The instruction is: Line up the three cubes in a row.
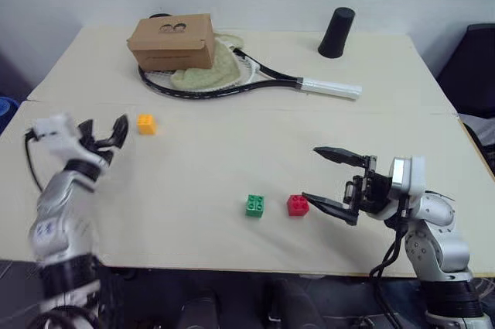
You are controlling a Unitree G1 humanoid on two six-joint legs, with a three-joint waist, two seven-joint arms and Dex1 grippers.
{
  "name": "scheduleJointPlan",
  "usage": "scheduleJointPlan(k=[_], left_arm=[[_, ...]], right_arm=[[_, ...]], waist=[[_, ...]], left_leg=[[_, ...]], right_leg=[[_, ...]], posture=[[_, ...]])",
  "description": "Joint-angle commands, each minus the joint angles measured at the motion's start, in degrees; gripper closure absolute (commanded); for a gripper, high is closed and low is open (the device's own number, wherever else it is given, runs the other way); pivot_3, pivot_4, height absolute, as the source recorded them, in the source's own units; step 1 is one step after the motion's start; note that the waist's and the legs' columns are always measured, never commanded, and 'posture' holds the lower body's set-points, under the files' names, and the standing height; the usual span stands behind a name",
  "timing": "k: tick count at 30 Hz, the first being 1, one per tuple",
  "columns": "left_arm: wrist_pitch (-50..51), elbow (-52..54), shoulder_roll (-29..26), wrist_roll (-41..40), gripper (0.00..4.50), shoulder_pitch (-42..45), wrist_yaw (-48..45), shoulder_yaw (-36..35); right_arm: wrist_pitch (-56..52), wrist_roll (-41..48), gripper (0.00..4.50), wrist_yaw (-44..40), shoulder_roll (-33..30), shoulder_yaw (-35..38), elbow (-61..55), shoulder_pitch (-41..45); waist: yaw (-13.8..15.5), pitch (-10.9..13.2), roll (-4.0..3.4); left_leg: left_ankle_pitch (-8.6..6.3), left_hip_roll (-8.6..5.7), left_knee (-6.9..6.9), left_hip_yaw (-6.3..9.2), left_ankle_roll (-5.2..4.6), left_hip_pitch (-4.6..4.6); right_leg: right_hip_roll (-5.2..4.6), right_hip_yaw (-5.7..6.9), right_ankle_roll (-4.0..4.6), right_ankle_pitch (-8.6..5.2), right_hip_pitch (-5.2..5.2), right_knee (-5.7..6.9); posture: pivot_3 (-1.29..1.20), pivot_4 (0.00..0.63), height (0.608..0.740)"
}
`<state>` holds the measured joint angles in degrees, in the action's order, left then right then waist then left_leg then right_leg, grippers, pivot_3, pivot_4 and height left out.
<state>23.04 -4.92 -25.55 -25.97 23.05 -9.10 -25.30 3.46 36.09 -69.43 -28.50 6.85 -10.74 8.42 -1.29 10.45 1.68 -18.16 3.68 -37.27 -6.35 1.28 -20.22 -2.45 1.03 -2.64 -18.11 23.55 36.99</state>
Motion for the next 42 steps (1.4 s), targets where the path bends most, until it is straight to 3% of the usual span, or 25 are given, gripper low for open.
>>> scheduleJointPlan(k=[1, 9, 13, 20, 24, 27, 31, 35, 38, 42], left_arm=[[-0.51, -9.72, -0.86, 4.12, 0.1, 6.91, 0.98, 3.11], [-4.19, -22.94, -1.39, 10.37, 0.1, 15.08, 1.41, 7.32], [-5.19, -25.48, -1.08, 11.07, 0.87, 16.44, 1.72, 6.89], [-3.29, -26.58, -1.48, 11.46, 2.93, 17.82, 1.23, 7.36], [-4.61, -24.24, -2.54, 10.63, 3.0, 17.0, -2.47, 7.3], [-10.47, -18.84, -4.75, 5.46, 3.0, 14.93, -15.67, 5.74], [-2.57, -6.1, -12.73, -7.47, 3.0, 7.76, -43.4, 6.79], [-5.12, 1.05, -22.72, -5.24, 3.0, -0.87, -62.23, 14.49], [-12.93, 4.78, -23.87, -3.86, 3.0, -5.39, -71.51, 18.38], [-18.64, 3.27, -20.17, -1.44, 3.0, -4.78, -75.37, 23.61]], right_arm=[[1.13, 0.06, 0.0, -0.6, 0.15, -0.17, -0.48, 0.26], [1.34, -0.63, 0.0, 0.37, 0.37, -0.01, -0.8, -0.18], [0.93, -0.57, 0.0, 1.31, 0.11, 0.21, -2.11, -1.33], [1.03, -0.53, 0.0, 1.91, -0.11, 0.06, -2.84, -2.2], [1.3, -0.77, 0.0, 1.97, 0.01, -0.02, -2.44, -1.87], [1.6, -1.1, 0.0, 2.08, -0.11, 0.19, -2.14, -1.79], [1.88, -1.35, 0.0, 0.62, -1.68, 1.22, -1.12, -2.3], [1.45, -0.5, 0.0, -1.64, -4.25, 2.39, -1.22, -3.96], [0.89, 0.55, 0.0, -2.95, -5.77, 2.95, -1.99, -5.27], [2.06, 0.64, 0.0, -5.28, -6.9, 2.78, -2.22, -5.94]], waist=[[-0.5, 0.01, 0.02], [-0.27, 0.03, 0.05], [-0.17, 0.03, 0.06], [-0.15, 0.03, 0.06], [-0.17, 0.03, 0.06], [-0.34, 0.04, 0.06], [-0.38, 0.05, 0.05], [-0.42, 0.1, -0.1], [-0.12, 0.1, -0.1], [-0.01, 0.1, -0.09]], left_leg=[[0.02, 0.03, 0.0, 0.0, 0.04, -0.07], [0.09, 0.02, -0.09, -0.05, 0.18, -0.1], [0.1, 0.01, -0.11, -0.03, 0.18, -0.07], [0.11, 0.01, -0.13, -0.03, 0.21, -0.08], [0.12, 0.0, -0.13, -0.03, 0.22, -0.08], [0.12, 0.01, -0.13, -0.05, 0.23, -0.08], [0.17, 0.04, -0.1, -0.06, 0.32, -0.1], [0.15, 0.01, -0.04, -0.18, 0.29, 0.02], [0.13, 0.0, -0.04, -0.15, 0.23, 0.03], [-0.05, -0.02, -0.1, -0.09, -0.13, -0.01]], right_leg=[[0.03, 0.02, 0.0, 0.0, 0.09, 0.0], [0.03, -0.01, -0.03, 0.01, 0.16, 0.03], [0.0, 0.0, -0.03, 0.02, 0.15, 0.13], [0.0, 0.0, -0.04, 0.02, 0.15, 0.15], [0.0, 0.01, -0.04, 0.02, 0.16, 0.15], [0.01, 0.0, -0.04, 0.02, 0.16, 0.15], [0.03, -0.01, -0.02, 0.01, 0.19, 0.15], [0.03, -0.15, 0.02, -0.02, 0.15, 0.11], [0.01, -0.15, 0.04, -0.02, 0.12, 0.12], [-0.02, -0.14, 0.04, -0.01, 0.11, 0.13]], posture=[[0.0, 0.15, 0.74], [0.0, 0.15, 0.74], [0.0, 0.15, 0.74], [0.0, 0.15, 0.74], [0.0, 0.15, 0.74], [0.0, 0.15, 0.74], [0.0, 0.15, 0.74], [0.0, 0.15, 0.74], [0.0, 0.15, 0.74], [0.0, 0.15, 0.74]])
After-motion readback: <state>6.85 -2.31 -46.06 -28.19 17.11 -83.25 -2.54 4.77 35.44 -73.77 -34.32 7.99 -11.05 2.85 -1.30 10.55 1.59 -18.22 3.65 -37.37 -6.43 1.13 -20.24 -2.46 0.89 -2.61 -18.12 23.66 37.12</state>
